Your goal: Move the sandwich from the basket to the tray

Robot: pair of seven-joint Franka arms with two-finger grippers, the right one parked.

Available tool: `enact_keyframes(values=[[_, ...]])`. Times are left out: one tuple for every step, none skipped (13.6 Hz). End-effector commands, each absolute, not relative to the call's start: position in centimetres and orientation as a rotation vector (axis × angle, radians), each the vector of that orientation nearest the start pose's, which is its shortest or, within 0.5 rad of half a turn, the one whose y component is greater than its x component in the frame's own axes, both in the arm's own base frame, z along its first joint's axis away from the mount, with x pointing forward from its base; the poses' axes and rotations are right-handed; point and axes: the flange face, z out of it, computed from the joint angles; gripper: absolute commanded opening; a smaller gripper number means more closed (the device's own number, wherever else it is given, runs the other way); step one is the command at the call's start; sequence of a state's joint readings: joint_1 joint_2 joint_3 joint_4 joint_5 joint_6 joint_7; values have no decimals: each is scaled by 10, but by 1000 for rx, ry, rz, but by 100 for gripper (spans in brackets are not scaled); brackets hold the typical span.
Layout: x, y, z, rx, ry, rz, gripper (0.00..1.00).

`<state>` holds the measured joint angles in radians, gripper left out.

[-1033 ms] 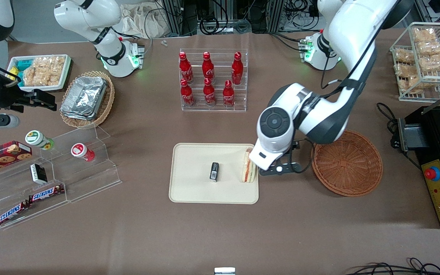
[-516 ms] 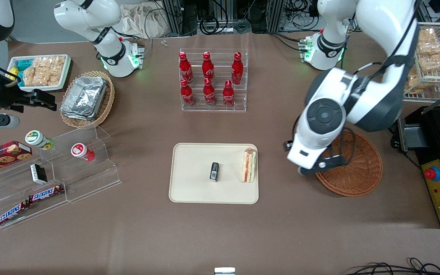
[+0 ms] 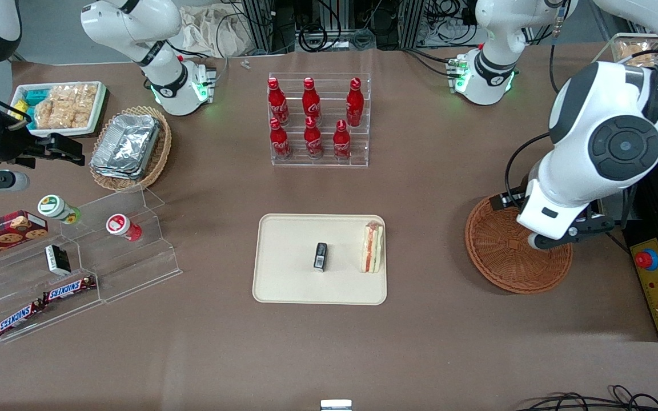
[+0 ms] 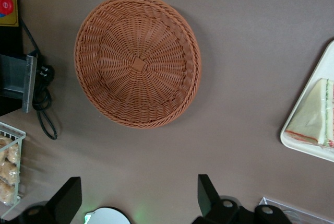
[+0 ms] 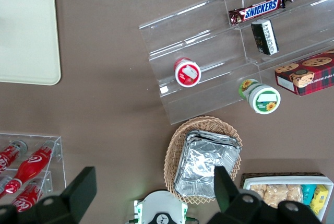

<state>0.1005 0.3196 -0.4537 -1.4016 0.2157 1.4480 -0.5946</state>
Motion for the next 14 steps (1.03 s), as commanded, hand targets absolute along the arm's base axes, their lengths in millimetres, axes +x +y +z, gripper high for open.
enact_keyframes(values=[[596,-134,523,-2930,-369,302,99],[596,-128,526,-2936,-335,305,100],[593,-123,532,-2937,-291,310,100],[596,-106,530,-2928,-297,323,100],[595,-103,535,-2934,-260,318,100],[595,-86,539,-2947,-257,327,100],[594,-71,546,-2972,-234,328,100],[593,-54,552,-2992,-197,334,100],[591,-38,554,-3008,-171,360,100],[591,-28,555,-3018,-146,370,100],[591,-20,555,-3022,-123,374,100],[591,-9,555,-3024,-116,375,100],[592,-1,556,-3035,-108,375,100],[592,8,556,-3056,-110,379,100]])
